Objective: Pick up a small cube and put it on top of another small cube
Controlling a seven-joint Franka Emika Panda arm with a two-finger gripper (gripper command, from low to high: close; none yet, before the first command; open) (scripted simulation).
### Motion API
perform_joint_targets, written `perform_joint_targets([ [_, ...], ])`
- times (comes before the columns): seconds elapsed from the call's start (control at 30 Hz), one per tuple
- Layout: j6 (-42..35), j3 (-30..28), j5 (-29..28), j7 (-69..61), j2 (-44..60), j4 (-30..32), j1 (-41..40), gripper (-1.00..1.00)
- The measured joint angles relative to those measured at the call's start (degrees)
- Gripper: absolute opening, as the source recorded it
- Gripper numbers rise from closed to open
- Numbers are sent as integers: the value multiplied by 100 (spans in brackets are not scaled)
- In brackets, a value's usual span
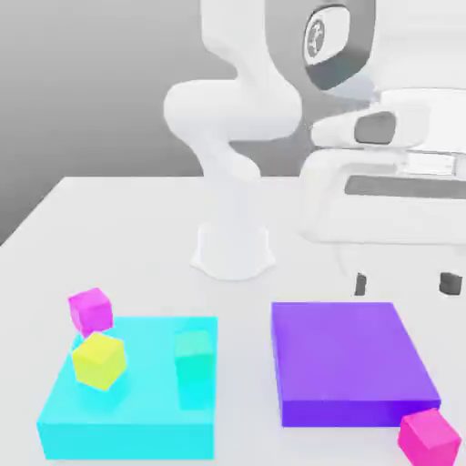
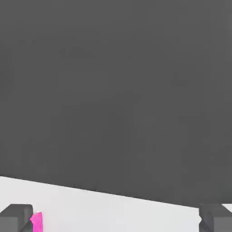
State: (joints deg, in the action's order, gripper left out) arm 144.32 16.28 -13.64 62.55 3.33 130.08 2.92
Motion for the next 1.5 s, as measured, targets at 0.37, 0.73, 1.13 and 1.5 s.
perform_joint_targets([
  [0.37, 813, 90, -240, 464, 2185, -120, 600, 0],
  [0.73, 1126, -108, -430, 609, 2613, -215, 773, -100],
  [1.13, 66, -940, 648, 840, 478, 808, -685, -100],
  [1.5, 464, -1893, 1378, 1422, -267, 1818, -2422, 100],
])
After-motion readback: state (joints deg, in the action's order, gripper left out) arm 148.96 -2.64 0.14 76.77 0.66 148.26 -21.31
